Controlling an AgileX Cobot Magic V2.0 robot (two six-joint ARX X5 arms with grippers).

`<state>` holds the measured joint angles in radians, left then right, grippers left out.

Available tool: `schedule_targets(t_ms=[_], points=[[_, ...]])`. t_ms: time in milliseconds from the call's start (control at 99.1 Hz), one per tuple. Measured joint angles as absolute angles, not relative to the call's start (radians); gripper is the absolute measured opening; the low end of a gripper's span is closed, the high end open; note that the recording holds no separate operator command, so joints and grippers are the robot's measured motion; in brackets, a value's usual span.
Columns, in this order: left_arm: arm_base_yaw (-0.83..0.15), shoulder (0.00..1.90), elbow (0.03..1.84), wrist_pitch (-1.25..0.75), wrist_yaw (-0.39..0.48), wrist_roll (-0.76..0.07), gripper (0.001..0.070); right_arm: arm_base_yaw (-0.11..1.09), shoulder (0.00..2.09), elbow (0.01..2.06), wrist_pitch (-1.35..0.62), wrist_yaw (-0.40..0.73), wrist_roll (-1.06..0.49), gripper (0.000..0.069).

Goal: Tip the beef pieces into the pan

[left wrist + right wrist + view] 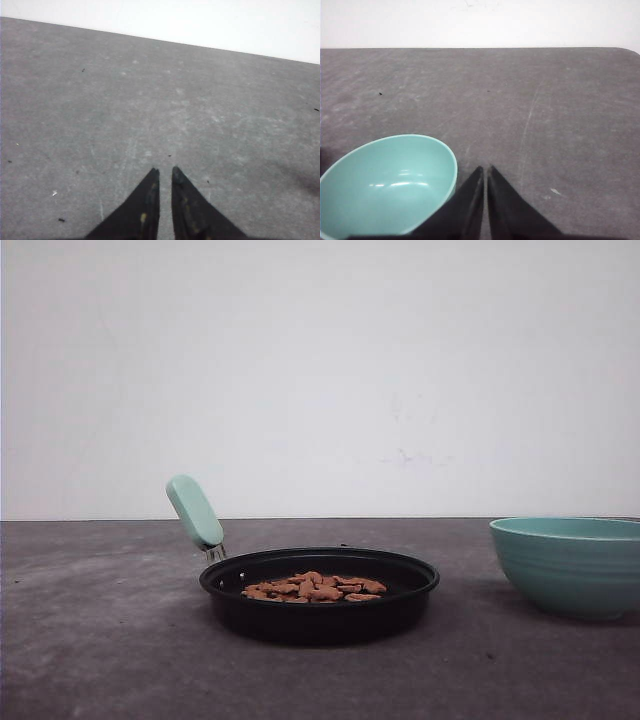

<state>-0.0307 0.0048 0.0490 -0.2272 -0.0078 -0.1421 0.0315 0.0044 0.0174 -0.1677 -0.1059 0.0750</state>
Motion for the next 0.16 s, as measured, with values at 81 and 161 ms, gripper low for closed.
schedule_targets(t_ms=[81,161], points=[[-0.031,0.005,0.049,-0.227,-0.008,-0.142,0.0018,0.031,0.004,0.017,-0.168,-0.106,0.075,0.0011],[-0.031,0.005,0.049,-0.227,-0.008,-0.142,0.0018,0.032,0.004,0.017,-0.168,-0.106,0.075,0.0011]])
